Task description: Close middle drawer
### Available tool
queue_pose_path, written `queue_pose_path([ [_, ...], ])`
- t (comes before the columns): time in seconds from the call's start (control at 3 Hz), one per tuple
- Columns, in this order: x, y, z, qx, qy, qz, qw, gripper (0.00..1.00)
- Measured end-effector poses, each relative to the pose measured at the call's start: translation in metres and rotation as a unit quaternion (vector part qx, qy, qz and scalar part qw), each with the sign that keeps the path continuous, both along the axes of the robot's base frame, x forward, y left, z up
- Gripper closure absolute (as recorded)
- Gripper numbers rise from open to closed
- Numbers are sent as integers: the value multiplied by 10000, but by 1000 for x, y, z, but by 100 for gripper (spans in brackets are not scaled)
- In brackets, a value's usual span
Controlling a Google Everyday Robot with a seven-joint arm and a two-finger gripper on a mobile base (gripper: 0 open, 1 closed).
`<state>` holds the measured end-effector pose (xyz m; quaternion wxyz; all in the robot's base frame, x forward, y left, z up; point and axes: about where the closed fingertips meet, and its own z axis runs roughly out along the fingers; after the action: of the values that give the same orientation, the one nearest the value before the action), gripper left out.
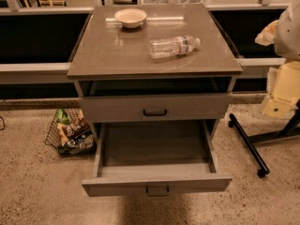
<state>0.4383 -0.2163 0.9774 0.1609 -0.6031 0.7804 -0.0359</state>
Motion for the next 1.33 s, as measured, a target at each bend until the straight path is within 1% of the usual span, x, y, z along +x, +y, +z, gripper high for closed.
queue_pose_path([
  [0.33,0,0,0,3,-14,1,10000,0],
  [0.67,3,11,-33,95,131,116,9998,0],
  [1.0,4,45,-137,549,597,484,9955,0],
  [1.33,-3,66,-205,944,895,712,9889,0],
])
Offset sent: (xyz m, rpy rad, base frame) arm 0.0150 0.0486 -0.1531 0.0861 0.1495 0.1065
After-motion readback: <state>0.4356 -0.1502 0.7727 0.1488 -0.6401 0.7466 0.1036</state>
